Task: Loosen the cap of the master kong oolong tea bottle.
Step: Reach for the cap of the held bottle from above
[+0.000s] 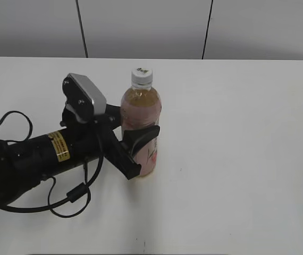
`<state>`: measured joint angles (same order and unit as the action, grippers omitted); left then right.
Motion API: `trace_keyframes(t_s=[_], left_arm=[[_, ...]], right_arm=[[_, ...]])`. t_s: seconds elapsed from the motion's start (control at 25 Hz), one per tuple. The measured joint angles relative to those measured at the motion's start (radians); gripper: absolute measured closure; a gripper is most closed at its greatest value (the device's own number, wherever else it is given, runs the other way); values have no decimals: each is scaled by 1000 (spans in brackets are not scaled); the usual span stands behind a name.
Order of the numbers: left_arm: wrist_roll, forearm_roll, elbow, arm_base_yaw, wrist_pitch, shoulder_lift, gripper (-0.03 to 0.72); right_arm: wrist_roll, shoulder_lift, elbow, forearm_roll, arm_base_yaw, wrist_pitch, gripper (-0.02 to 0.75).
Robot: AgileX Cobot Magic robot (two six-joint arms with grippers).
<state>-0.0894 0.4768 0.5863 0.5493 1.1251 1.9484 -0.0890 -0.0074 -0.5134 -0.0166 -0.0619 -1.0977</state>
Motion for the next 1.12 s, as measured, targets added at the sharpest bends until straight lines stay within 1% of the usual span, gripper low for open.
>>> trace_keyframes(t_s=[0.32,0.52,0.6,0.68,0.84,0.96,1.04,1.12], left_arm=[[0,28,0,0,-26,-65,325],[0,47,0,0,-70,-65,325],[0,60,0,0,-72,-65,325],[0,83,0,0,-75,-65,325],[0,120,0,0,-128,-82,325],[0,121,-1,0,-171,-108,325],[0,119,-1,0,-196,-131,325],[0,117,-1,0,-216,-143,325]], right_arm=[[0,0,0,0,0,0,280],[-5,0,0,27,0,4,280],[-6,28,-9,74,0,16,280],[-7,121,-33,139,0,38,280],[-29,373,-111,259,0,54,280],[-103,567,-176,379,0,56,280],[-145,702,-224,484,0,56,280],[-176,817,-270,557,0,51,280]])
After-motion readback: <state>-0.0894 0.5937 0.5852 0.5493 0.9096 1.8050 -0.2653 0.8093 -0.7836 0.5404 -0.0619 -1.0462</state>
